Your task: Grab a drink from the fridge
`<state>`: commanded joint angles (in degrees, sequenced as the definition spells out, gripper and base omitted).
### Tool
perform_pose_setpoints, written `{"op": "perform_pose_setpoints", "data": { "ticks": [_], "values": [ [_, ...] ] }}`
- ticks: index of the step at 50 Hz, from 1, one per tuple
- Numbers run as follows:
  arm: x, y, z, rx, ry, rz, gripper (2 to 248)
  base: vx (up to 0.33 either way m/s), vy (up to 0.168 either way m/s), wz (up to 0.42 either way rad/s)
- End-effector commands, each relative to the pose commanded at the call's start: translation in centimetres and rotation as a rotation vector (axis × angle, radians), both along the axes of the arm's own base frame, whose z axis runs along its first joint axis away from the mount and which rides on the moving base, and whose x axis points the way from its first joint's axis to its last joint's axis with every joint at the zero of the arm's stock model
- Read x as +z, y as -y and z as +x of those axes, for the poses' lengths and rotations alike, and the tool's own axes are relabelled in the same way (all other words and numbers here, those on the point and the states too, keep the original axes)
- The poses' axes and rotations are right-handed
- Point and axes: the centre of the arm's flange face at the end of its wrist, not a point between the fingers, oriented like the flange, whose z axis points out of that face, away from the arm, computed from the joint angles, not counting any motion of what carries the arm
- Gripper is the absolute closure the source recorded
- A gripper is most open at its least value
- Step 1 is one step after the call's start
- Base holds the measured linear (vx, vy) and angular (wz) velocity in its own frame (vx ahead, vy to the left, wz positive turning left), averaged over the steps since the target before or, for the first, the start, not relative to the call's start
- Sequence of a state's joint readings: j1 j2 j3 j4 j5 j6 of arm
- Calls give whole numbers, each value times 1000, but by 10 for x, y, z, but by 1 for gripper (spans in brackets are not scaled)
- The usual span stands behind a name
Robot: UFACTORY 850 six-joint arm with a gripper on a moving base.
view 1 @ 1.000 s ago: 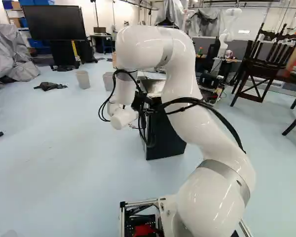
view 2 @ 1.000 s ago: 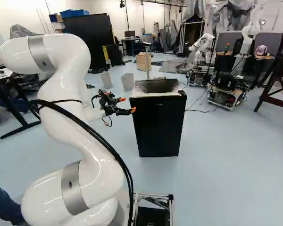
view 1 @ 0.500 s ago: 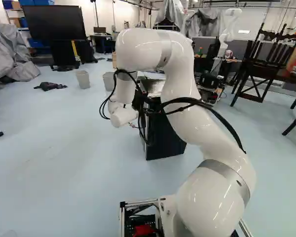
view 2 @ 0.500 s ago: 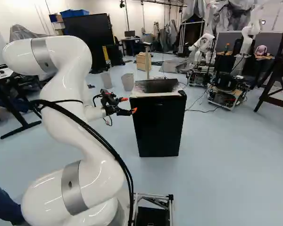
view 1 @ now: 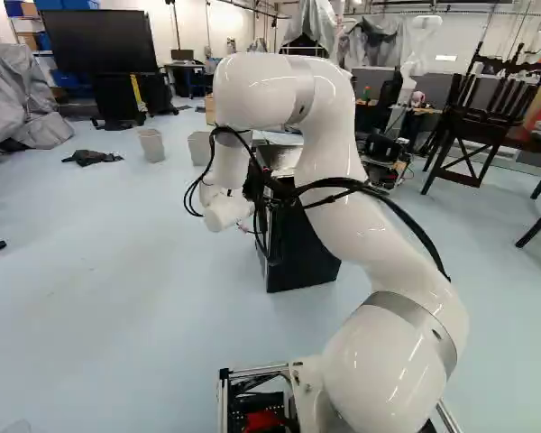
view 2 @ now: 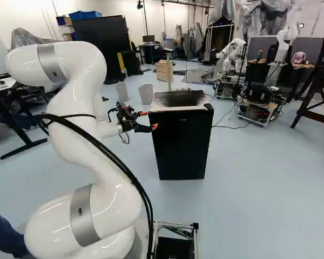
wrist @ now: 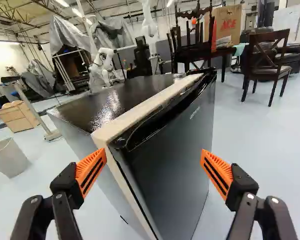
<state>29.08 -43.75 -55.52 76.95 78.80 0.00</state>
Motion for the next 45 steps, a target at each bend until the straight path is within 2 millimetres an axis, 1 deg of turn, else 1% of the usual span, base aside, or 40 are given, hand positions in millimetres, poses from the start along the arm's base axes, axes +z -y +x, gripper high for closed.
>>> {"op": "perform_pose_setpoints", "data": {
  "ticks": [32,45],
  "values": [
    [0,11,4,-22,0,0,3,0,0,0],
    [0,13,0,-21,-6,-3,3,0,0,0]
  ]
}}
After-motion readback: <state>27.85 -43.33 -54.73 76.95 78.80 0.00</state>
